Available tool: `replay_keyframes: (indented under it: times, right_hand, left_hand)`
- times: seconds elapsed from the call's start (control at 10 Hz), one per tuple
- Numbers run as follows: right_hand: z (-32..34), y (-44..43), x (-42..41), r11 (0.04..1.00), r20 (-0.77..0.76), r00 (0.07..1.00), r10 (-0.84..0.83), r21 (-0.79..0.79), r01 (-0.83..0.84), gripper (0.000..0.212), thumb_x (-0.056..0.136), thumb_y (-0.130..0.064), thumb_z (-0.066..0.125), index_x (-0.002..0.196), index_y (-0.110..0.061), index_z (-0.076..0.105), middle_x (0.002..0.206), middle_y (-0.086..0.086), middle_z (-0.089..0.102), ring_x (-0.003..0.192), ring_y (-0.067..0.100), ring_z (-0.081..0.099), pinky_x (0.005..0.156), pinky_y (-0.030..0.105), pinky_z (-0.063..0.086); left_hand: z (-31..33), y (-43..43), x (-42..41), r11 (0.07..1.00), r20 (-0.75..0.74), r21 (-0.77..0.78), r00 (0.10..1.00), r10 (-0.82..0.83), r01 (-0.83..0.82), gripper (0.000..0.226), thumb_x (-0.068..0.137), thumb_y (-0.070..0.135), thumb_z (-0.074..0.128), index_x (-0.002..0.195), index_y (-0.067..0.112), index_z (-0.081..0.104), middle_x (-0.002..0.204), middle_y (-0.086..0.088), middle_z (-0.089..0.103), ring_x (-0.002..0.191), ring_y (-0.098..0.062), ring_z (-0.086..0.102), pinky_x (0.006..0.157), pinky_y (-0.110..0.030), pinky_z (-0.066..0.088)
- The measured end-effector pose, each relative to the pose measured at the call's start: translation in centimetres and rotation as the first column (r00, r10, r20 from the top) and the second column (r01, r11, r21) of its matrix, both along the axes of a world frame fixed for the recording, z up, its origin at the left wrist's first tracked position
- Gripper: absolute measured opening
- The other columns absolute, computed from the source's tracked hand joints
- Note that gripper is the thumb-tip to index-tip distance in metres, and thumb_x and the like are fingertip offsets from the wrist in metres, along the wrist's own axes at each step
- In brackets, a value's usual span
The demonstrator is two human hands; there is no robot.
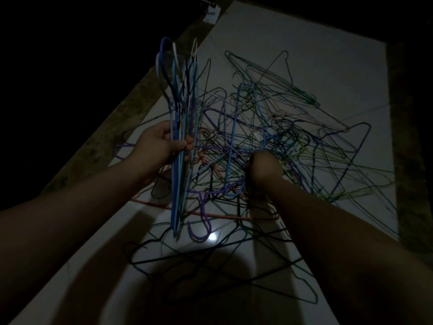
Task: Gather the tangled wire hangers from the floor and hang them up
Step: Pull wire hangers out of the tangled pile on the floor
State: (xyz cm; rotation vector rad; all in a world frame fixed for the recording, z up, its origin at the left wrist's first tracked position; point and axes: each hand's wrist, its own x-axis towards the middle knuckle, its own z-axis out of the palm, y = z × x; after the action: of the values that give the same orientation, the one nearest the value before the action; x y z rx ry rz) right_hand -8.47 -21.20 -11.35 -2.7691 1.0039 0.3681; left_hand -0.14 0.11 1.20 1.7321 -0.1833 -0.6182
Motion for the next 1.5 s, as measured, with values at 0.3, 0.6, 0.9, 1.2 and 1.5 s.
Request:
replay_keyframes:
  times: [0.3,0.6,0.9,1.2,1.5]
  right_hand:
    - [1.4,5.5,1.3,0.972,0.397,0.912,0.103,0.153,-0.177,0.029,0.097,-0.03,0.045,0.114,-0.015,0.064,0.109,0.009,0.066,0.103,0.029,0.058,0.093,0.042,0.044]
    - [2.8,13.2,2.4,0.771,0.304,0.939,-0.161,0.633,-0.073,0.04,0.1,-0.045,0.037,0.1,-0.015,0.063,0.088,0.007,0.065,0.089,0.028,0.058,0.075,0.032,0.043]
    - [5.8,14.9,4.1,0.717,0.291,0.875,-0.388,0.692,0.088,0.032,0.1,-0.02,0.033,0.109,-0.001,0.058,0.07,-0.004,0.039,0.066,0.015,0.04,0.054,0.02,0.032]
    - [10.4,15.5,1.5,0.777,0.436,0.831,-0.346,0.629,-0.007,0.035,0.099,-0.016,0.036,0.064,-0.015,0.032,0.065,0.005,0.041,0.06,0.021,0.036,0.052,0.031,0.027]
    - [12.9,14.9,-3.0,0.823,0.446,0.881,-0.16,0.553,-0.13,0.03,0.096,-0.016,0.041,0.067,-0.011,0.037,0.062,0.004,0.039,0.055,0.016,0.034,0.05,0.033,0.022]
  left_hand:
    - [0.7,1.2,0.8,1.0,0.021,-0.011,1.0,0.005,-0.004,0.025,0.093,-0.008,0.043,0.107,0.009,0.053,0.083,0.001,0.061,0.061,0.004,0.064,0.049,-0.009,0.047]
    - [2.1,3.4,1.4,1.0,0.072,-0.009,0.997,-0.006,0.006,0.022,0.092,-0.009,0.044,0.1,0.01,0.053,0.081,-0.001,0.059,0.058,0.005,0.063,0.049,-0.011,0.048]
    - [3.1,5.4,2.6,0.999,0.057,-0.048,0.998,0.018,-0.015,0.033,0.091,-0.008,0.046,0.089,0.023,0.055,0.086,0.0,0.061,0.074,-0.004,0.064,0.056,-0.017,0.055]
    - [3.9,5.2,2.6,0.996,0.074,-0.076,0.996,0.056,-0.05,0.031,0.091,-0.007,0.047,0.113,0.014,0.053,0.087,0.001,0.062,0.079,-0.007,0.063,0.051,-0.013,0.05]
    - [4.7,3.3,0.9,0.996,0.063,-0.074,0.997,0.046,-0.041,0.035,0.091,-0.006,0.049,0.125,0.006,0.05,0.088,-0.001,0.062,0.079,-0.011,0.062,0.054,-0.017,0.055]
